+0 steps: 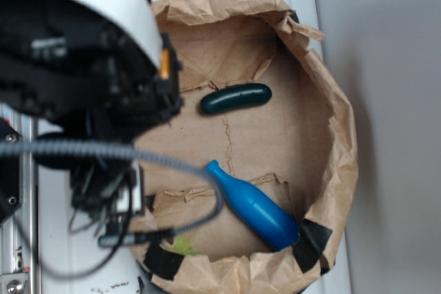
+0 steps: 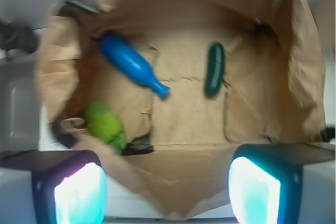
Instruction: Grab the plastic pickle.
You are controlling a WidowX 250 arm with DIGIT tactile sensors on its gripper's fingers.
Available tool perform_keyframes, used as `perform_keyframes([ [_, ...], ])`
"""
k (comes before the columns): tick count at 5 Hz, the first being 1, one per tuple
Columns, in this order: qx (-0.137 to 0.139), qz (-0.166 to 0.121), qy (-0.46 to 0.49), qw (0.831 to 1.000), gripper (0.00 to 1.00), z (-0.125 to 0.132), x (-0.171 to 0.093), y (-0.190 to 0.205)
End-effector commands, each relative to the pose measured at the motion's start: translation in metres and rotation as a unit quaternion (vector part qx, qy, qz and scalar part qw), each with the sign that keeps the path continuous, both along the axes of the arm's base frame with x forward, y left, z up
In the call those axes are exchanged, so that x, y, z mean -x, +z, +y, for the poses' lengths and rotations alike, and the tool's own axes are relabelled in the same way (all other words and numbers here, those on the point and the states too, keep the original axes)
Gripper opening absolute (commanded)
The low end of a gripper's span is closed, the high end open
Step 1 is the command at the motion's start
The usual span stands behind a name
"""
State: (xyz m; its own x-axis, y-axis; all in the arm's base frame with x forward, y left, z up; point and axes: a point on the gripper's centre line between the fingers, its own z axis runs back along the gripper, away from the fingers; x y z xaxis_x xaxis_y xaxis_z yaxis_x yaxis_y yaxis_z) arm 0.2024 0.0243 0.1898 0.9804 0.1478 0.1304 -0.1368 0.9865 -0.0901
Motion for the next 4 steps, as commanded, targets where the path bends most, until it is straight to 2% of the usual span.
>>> perform_keyframes([
  [1,-0.004,-0.02,0.01,1.0,1.0,0.006,0.0,0.009],
  [2,-0.004,-0.02,0.01,1.0,1.0,0.006,0.0,0.009],
  [3,-0.038,-0.028,0.053,0.997,1.0,0.008,-0.032,-0.035],
  [4,-0.05,-0.022,0.118,0.991,1.0,0.018,-0.076,-0.07],
])
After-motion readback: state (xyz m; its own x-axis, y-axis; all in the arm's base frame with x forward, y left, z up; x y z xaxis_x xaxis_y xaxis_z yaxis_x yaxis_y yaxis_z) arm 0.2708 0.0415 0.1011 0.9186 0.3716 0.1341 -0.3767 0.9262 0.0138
